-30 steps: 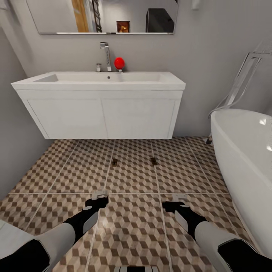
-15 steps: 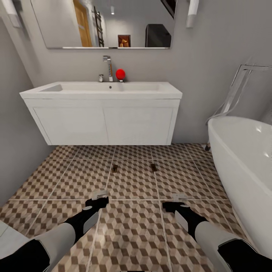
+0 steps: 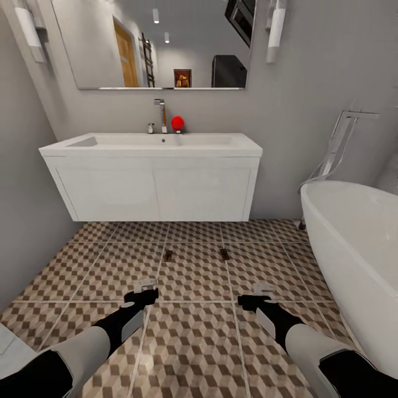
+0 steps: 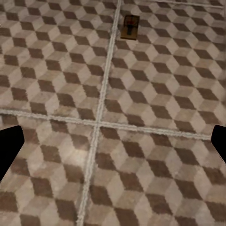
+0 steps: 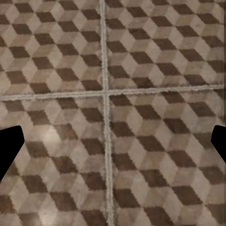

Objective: Take the four mousetraps from the cabinet in the bathroom and place them on the bathroom floor. Make sure all four end up on the same floor surface, and ensure that at least two of them are either under or directly next to the same bathroom sink.

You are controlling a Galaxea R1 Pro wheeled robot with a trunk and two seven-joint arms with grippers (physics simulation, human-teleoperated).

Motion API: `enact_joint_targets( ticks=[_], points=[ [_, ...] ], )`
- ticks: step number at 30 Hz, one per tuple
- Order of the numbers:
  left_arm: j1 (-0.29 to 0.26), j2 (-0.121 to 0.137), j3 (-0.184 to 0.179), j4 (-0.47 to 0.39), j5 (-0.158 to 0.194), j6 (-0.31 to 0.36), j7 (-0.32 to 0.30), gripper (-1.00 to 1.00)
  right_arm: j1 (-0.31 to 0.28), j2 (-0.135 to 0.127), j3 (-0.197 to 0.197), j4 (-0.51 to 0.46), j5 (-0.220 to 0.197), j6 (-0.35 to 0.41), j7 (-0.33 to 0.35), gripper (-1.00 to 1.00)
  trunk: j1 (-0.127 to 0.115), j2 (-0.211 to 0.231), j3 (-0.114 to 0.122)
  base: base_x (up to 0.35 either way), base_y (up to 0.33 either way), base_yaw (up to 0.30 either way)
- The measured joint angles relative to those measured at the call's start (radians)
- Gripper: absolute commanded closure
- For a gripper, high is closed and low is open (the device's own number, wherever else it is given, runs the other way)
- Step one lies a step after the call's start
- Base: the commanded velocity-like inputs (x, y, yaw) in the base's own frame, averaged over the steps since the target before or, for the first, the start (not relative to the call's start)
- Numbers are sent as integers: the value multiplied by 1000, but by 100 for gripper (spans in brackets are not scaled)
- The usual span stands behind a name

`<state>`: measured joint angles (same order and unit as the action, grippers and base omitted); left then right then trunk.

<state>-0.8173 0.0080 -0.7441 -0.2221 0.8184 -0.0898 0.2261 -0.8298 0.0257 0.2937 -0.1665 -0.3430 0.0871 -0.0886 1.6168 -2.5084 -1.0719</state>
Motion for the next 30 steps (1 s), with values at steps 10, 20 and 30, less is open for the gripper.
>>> enact_joint_targets(
  ticks=[10,20,30],
  points=[
    [0,-2,-1,-1,1,0,0,-100,0,-3,2,-1,1,1,-1,-100,-4,2,39,0,0,0],
    [0,-2,0,-2,1,-2,0,-100,0,3,1,-3,57,1,-1,-100,-9,5,77,0,0,0],
    [0,-2,0,-4,0,-4,0,-100,0,6,-4,-11,102,1,-3,-100,-13,7,116,0,0,0]
  ],
)
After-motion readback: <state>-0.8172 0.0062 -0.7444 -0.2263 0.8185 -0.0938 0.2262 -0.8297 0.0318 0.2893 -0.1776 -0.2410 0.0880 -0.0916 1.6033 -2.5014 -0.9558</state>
